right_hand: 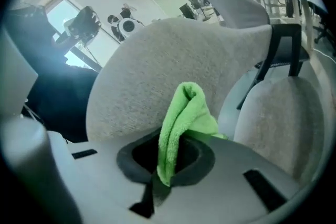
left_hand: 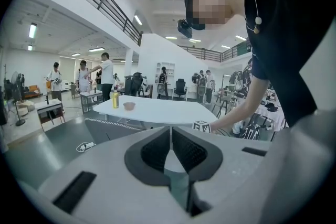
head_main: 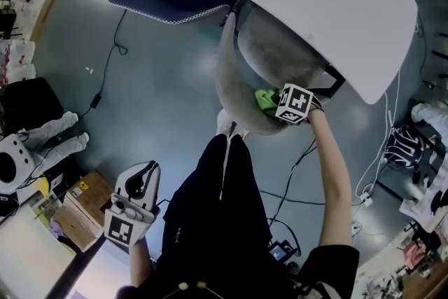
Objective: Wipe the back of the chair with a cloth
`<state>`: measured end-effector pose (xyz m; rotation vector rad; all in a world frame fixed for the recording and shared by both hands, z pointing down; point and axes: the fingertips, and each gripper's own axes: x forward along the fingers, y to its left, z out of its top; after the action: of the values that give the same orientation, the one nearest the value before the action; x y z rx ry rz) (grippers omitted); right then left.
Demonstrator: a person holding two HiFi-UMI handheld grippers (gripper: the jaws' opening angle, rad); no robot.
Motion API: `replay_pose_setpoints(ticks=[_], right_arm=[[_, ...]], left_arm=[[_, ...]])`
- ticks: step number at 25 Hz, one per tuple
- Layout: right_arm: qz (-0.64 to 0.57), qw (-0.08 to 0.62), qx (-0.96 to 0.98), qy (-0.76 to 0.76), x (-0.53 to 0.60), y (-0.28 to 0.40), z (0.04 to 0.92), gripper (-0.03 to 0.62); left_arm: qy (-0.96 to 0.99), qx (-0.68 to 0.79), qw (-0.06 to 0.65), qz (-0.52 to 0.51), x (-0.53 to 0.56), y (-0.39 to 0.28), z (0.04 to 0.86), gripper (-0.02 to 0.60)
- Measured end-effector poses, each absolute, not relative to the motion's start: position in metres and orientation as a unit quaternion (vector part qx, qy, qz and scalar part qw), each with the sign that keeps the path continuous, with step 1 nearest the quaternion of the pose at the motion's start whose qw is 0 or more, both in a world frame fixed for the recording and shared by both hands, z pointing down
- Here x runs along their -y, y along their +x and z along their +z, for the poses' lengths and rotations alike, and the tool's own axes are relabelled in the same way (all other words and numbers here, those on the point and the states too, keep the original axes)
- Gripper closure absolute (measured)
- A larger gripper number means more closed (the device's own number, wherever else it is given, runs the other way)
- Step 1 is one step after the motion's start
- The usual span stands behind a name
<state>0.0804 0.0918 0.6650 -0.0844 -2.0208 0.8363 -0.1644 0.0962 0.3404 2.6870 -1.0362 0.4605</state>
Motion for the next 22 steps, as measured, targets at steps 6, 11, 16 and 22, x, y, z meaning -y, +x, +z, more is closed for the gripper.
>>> replay_pose_setpoints(ticks=[6,11,16,22], right_arm=[[0.299,0.443,0.843,-0.064,-0.103,0.069,0.616,0.574],[0.26,0.428,0.863,-0.065,-0.119,0.061,0.573,0.574],[0.23,0.419,0.873,-0.098,-0.142,0.053,0.53,0.574],[0.212,0.411,0.884,-0.068,-0.127,0.056,0.517,0.574]], left_arm=[[0.915,0.353,0.112,0.157,-0.095,-0.164,0.341,0.565],[0.915,0.355,0.113,0.156,-0.093,-0.165,0.339,0.565],[0.914,0.354,0.115,0.159,-0.091,-0.165,0.342,0.565],[0.914,0.354,0.117,0.163,-0.093,-0.163,0.344,0.565]])
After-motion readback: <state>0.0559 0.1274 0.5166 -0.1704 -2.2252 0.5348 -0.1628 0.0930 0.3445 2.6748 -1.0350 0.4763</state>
